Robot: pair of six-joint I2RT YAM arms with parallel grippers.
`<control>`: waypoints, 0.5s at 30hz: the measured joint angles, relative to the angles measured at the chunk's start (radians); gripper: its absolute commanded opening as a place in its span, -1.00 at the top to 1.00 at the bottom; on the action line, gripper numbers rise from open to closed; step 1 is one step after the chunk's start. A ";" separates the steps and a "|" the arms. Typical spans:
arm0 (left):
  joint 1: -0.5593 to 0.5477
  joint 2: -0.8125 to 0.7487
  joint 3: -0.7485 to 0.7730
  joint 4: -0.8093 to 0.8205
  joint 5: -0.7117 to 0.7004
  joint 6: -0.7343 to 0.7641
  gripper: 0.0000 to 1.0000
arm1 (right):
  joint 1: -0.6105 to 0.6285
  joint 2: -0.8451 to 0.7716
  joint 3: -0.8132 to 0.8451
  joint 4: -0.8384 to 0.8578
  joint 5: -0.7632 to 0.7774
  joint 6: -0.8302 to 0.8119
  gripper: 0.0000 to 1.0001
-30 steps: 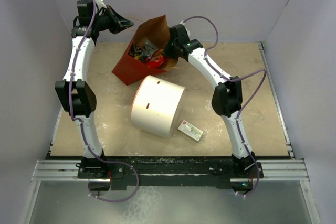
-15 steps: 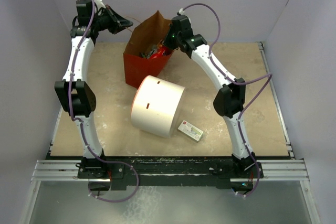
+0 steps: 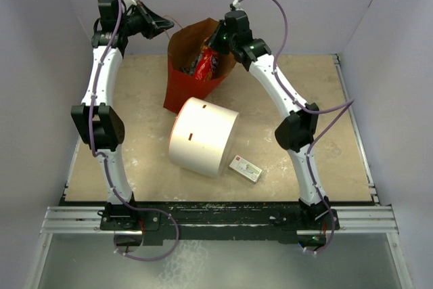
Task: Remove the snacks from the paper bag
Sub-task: Take out the snack from the paper bag.
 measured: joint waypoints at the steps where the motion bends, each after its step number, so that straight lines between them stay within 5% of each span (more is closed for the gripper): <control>1: -0.001 0.000 0.000 0.000 0.000 0.000 1.00 | -0.002 0.000 0.004 0.000 0.000 0.000 1.00; 15: -0.001 0.000 0.000 0.008 0.000 0.000 1.00 | -0.023 -0.085 0.014 0.003 0.002 0.006 1.00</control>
